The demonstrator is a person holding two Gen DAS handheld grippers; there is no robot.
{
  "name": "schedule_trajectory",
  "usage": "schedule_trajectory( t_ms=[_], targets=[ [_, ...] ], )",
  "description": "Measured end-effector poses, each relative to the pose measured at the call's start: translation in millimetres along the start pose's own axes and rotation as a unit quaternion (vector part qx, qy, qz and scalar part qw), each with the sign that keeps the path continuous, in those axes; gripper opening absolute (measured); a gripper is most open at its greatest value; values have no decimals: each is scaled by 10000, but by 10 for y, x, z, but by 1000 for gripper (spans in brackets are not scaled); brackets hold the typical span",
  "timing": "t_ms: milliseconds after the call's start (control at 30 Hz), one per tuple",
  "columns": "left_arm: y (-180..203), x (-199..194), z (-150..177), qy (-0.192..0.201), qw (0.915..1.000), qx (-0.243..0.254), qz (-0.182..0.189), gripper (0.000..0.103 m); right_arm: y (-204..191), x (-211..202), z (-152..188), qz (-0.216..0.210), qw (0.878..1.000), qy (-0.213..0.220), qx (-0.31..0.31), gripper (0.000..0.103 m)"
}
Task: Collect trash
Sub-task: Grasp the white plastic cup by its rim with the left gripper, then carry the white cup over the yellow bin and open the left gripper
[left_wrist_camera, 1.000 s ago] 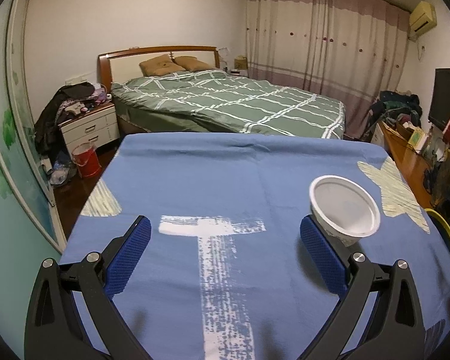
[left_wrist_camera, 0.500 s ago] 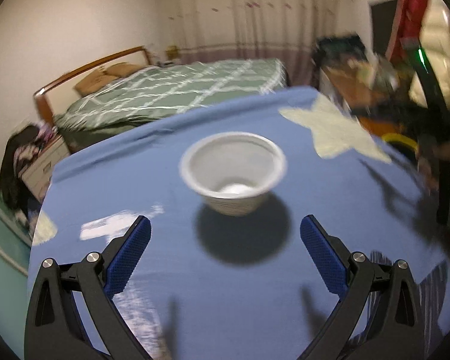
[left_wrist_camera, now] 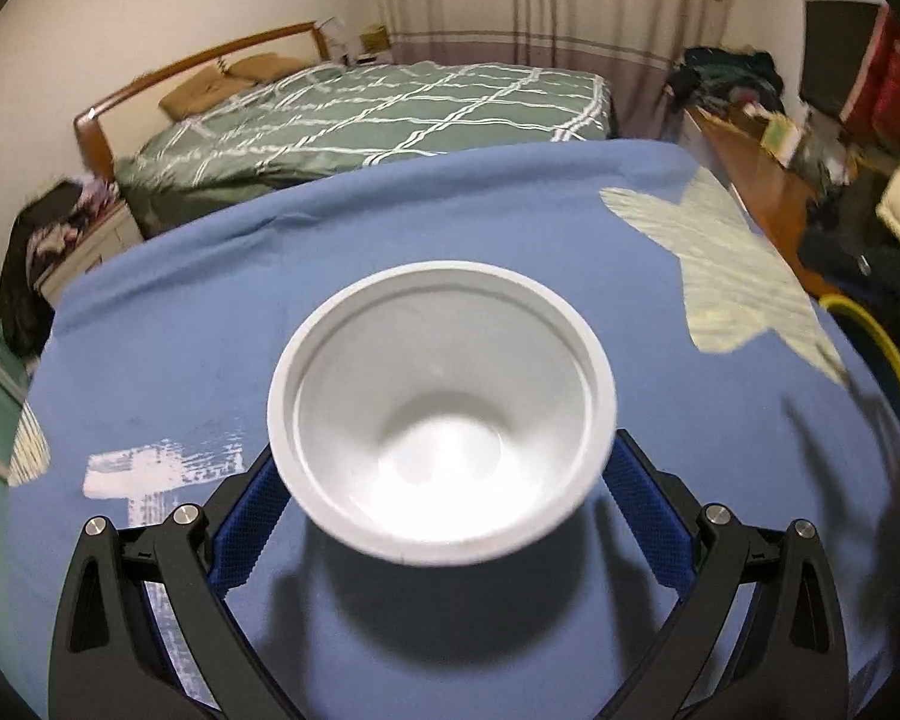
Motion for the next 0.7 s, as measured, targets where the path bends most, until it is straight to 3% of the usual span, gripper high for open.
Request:
schedule_trajectory(
  t_ms=[333,533,700],
  targets=[
    [-28,88,-89,75,9997,-204,-100,98,-7,7,9,-22,10000,-22,0,71],
    [-64,152,-76,-77,9995,-298,-104,80,-11,16,7,-8,10000,-34,-4,71],
    [-55,93,-84,1,9991,-415,-77,78,-11,8,1,-20,10000,-5,1,71]
  ],
)
Point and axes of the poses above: each gripper's, at about its wrist camera, not at the fingertips, and x roughly the way its jaws point, y to its right, z to its underside, the point moved 2 cm from there along x, roughly the way its jaws point, and after that the axes turned 9 degrees about y, right-handed, at the moved point
